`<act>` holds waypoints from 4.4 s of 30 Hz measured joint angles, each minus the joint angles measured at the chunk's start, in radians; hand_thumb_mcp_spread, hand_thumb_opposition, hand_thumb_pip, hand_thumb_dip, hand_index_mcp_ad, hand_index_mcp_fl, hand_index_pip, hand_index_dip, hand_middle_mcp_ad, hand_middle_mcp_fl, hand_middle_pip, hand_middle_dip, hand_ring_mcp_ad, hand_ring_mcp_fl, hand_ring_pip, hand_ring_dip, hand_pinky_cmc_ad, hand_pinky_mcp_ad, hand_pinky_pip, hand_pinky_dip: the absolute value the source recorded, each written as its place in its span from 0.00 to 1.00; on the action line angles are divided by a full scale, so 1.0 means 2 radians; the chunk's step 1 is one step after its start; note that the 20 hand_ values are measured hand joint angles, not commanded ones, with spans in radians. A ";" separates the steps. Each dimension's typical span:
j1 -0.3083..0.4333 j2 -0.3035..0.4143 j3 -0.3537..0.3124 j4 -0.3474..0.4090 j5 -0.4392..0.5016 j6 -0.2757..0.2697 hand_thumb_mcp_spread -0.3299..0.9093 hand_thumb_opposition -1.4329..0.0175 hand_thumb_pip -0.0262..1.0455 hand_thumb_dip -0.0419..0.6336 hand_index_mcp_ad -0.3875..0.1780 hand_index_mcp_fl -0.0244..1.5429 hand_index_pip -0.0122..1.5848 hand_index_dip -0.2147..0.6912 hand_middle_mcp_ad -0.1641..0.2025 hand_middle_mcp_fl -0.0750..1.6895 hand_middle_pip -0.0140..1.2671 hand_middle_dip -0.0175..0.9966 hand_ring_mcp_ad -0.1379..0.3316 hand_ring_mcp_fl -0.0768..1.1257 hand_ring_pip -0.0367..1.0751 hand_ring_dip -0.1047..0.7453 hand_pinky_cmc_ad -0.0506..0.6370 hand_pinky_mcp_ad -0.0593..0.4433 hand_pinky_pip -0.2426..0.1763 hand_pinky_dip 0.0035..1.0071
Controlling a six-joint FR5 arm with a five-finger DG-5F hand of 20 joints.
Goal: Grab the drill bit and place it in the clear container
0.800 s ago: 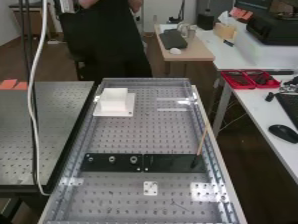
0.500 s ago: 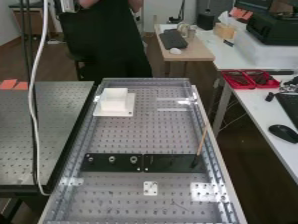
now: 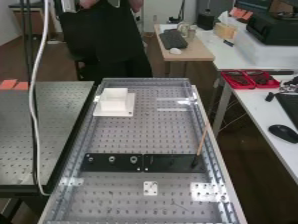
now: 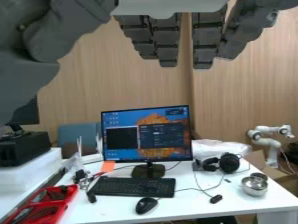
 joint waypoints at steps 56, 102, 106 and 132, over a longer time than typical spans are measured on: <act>-0.002 0.001 -0.005 0.008 0.004 0.000 0.36 0.44 0.13 0.06 0.98 0.08 0.08 0.18 0.92 0.11 0.15 0.04 0.86 0.20 0.12 0.13 0.43 0.58 0.24 0.26; -0.011 -0.017 -0.061 0.082 0.029 0.005 0.40 0.46 0.18 0.07 0.98 0.08 0.08 0.24 0.94 0.08 0.15 0.04 0.86 0.16 0.13 0.13 0.45 0.58 0.23 0.26; -0.017 -0.035 -0.080 0.100 0.030 0.037 0.44 0.49 0.18 0.07 0.98 0.08 0.08 0.30 0.94 0.08 0.15 0.04 0.86 0.13 0.12 0.13 0.46 0.58 0.24 0.27; -0.043 -0.142 -0.148 0.225 0.080 0.102 0.46 0.48 0.38 0.07 0.84 0.07 0.07 0.39 0.92 0.04 0.14 0.06 0.84 0.07 0.12 0.13 0.51 0.58 0.23 0.32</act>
